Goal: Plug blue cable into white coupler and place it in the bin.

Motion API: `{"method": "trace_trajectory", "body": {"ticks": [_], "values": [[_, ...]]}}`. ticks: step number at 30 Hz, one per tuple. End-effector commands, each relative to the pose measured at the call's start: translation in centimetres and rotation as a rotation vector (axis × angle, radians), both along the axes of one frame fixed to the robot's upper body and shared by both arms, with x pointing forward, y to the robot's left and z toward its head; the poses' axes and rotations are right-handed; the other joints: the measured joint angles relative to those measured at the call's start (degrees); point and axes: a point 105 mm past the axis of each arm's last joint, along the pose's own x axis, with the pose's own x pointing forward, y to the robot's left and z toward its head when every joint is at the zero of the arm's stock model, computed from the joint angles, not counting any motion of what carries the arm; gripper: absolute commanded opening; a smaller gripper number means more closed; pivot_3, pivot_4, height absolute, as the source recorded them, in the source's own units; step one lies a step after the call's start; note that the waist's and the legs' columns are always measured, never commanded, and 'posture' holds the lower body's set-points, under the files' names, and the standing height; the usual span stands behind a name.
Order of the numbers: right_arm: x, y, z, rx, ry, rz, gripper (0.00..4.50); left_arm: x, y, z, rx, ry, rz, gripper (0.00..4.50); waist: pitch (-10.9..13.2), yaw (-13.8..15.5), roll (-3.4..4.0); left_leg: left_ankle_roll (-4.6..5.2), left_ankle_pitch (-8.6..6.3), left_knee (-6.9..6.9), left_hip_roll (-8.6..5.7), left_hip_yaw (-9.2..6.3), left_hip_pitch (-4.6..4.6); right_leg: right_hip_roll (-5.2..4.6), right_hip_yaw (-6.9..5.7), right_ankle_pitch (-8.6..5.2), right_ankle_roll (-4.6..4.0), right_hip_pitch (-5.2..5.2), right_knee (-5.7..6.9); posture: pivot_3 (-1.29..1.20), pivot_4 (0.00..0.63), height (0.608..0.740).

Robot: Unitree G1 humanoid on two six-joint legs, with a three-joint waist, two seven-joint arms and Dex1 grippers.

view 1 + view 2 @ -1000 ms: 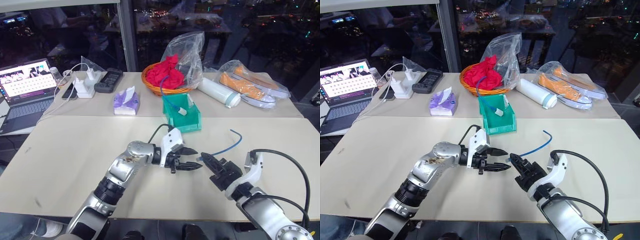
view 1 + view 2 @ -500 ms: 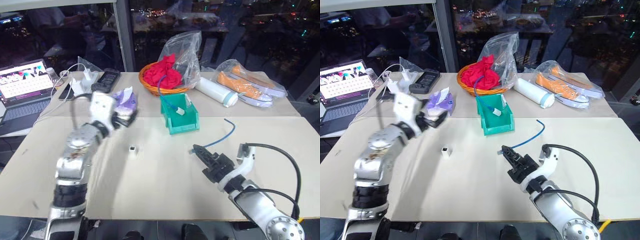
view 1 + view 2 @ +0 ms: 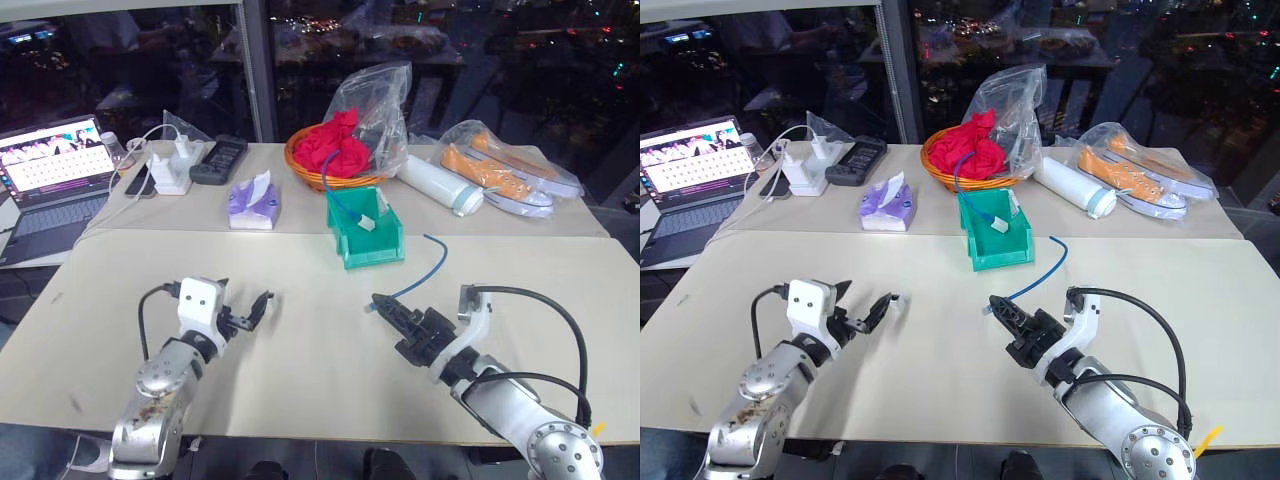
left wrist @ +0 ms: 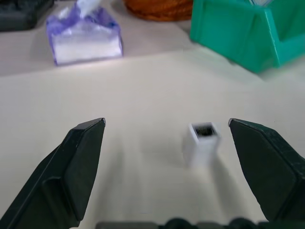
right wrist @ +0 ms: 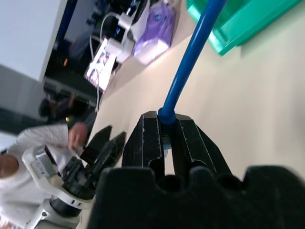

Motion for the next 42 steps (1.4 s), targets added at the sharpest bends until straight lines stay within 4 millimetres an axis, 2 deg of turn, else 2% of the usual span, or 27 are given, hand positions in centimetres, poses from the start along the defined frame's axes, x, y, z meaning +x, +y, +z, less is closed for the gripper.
{"method": "trace_trajectory", "body": {"ticks": [1, 10, 11, 13, 16, 19, 20, 21, 23, 25, 28, 30, 32, 34, 37, 42], "values": [[-0.8, 0.7, 1.6, -0.056, -0.086, 0.029, 0.0, 0.3, -1.4, -1.2, -0.014, 0.031, -0.02, 4.47, -0.01, -0.13, 0.01, 0.0, 0.0, 0.0, 0.0, 0.0, 0.02, 0.0, 0.01, 0.0, 0.0, 0.03, 0.0, 0.0, 0.15, 0.74], [-1.4, 0.4, 1.8, -0.092, -0.102, -0.013, 0.0, 2.5, -3.3, -2.9, -0.042, 0.074, -0.009, 4.47, -0.02, -0.19, 0.0, 0.01, 0.0, -0.01, 0.0, 0.0, 0.02, 0.01, 0.01, 0.0, 0.0, -0.02, 0.0, 0.0, 0.15, 0.74], [-1.4, 0.3, 1.8, -0.094, -0.103, -0.02, 0.0, 2.7, -3.5, -3.0, -0.053, 0.079, -0.007, 3.94, -0.02, -0.19, 0.0, 0.01, 0.0, -0.01, 0.0, 0.0, 0.01, 0.01, 0.01, 0.0, 0.0, -0.02, -0.01, 0.0, 0.15, 0.74], [-1.5, 0.0, 1.8, -0.1, -0.104, -0.035, 0.0, 3.1, -3.6, -3.2, -0.051, 0.083, -0.008, 3.47, -0.02, -0.18, -0.01, 0.01, 0.0, -0.01, 0.0, 0.0, 0.02, 0.01, 0.02, 0.0, 0.0, -0.01, -0.02, 0.0, 0.15, 0.74], [-1.6, -0.1, 1.8, -0.105, -0.105, -0.046, 0.0, 2.9, -3.4, -3.6, -0.035, 0.1, -0.018, 2.22, -0.02, -0.22, 0.0, 0.01, 0.0, -0.01, 0.0, 0.0, 0.02, 0.01, 0.02, 0.0, 0.0, -0.01, -0.02, 0.0, 0.15, 0.74], [-1.7, -0.3, 1.9, -0.112, -0.109, -0.053, 0.0, 2.6, -2.9, -2.8, -0.019, 0.07, -0.028, 1.12, -0.02, -0.31, 0.0, 0.01, 0.0, -0.02, 0.0, 0.0, 0.03, 0.01, 0.02, -0.01, 0.0, -0.02, -0.01, 0.0, 0.15, 0.74], [-1.7, -0.3, 1.9, -0.115, -0.11, -0.056, 0.0, 2.4, -3.6, -2.5, 0.006, 0.052, -0.093, 0.77, -0.02, -0.33, 0.0, 0.01, 0.0, -0.02, 0.0, 0.0, 0.03, 0.01, 0.02, -0.01, 0.0, -0.02, -0.01, 0.0, 0.15, 0.74], [-1.7, -0.3, 1.8, -0.12, -0.109, -0.056, 0.0, 2.0, -4.8, -2.2, 0.018, 0.039, -0.197, 0.67, -0.02, -0.32, 0.0, 0.01, 0.0, -0.02, 0.0, 0.0, 0.03, 0.01, 0.02, -0.01, 0.0, -0.04, -0.01, 0.0, 0.15, 0.74], [-1.5, -0.3, 1.6, -0.146, -0.106, -0.056, 0.0, 1.1, -7.5, -2.0, 0.071, 0.025, -0.408, 0.68, -0.02, -0.29, 0.0, 0.01, 0.0, -0.02, 0.0, 0.0, 0.02, 0.01, 0.01, -0.01, -0.01, -0.05, 0.0, 0.0, 0.15, 0.74], [-1.2, -0.6, 1.2, -0.185, -0.103, -0.066, 0.0, 0.6, -9.4, -2.2, 0.132, 0.043, -0.539, 0.68, -0.01, 0.11, 0.0, 0.0, 0.0, 0.0, -0.01, 0.0, -0.01, 0.01, 0.01, -0.01, 0.0, -0.02, -0.02, 0.0, 0.15, 0.74], [-0.5, -0.7, 0.6, -0.227, -0.098, -0.07, 0.0, 0.6, -10.9, -2.7, 0.168, 0.111, -0.656, 0.68, -0.01, -0.01, -0.01, 0.0, 0.01, 0.02, -0.02, 0.01, -0.02, 0.0, 0.01, -0.01, 0.01, 0.03, -0.07, 0.0, 0.15, 0.74], [0.1, -0.4, 0.3, -0.258, -0.102, -0.058, 0.0, 0.9, -12.1, -2.4, 0.108, 0.165, -0.718, 0.68, -0.02, -0.41, 0.0, 0.0, 0.0, 0.0, -0.01, 0.0, 0.0, 0.01, 0.01, -0.01, 0.0, 0.0, -0.04, 0.0, 0.15, 0.74], [0.5, -0.2, 0.0, -0.272, -0.099, -0.052, 0.0, 0.6, -13.3, -2.3, 0.146, 0.177, -0.808, 0.68, -0.01, -0.78, 0.0, 0.01, 0.01, -0.03, 0.0, 0.0, 0.01, 0.03, 0.01, -0.03, -0.04, -0.05, 0.0, 0.0, 0.15, 0.74], [0.9, -0.1, -0.3, -0.277, -0.086, -0.048, 0.0, 0.5, -14.0, -2.5, 0.201, 0.195, -0.865, 0.68, -0.01, -0.79, 0.0, 0.02, 0.01, -0.02, 0.01, 0.0, 0.01, 0.04, 0.01, -0.04, -0.05, -0.07, 0.02, 0.0, 0.15, 0.74], [1.1, 0.3, -1.1, -0.277, -0.057, -0.034, 0.0, 1.3, -14.4, -3.0, 0.237, 0.227, -0.857, 0.68, -0.01, -0.55, -0.01, 0.02, 0.01, -0.02, 0.0, 0.0, 0.0, 0.04, 0.01, -0.04, -0.04, -0.05, 0.0, 0.0, 0.15, 0.74], [1.5, 0.8, -1.3, -0.223, -0.046, -0.029, 0.0, 1.2, -15.6, -3.2, 0.227, 0.256, -0.881, 0.68, -0.01, -0.42, 0.0, 0.02, 0.0, -0.01, 0.0, -0.01, 0.0, 0.04, 0.01, -0.04, -0.03, -0.05, -0.03, 0.0, 0.15, 0.74]]}}
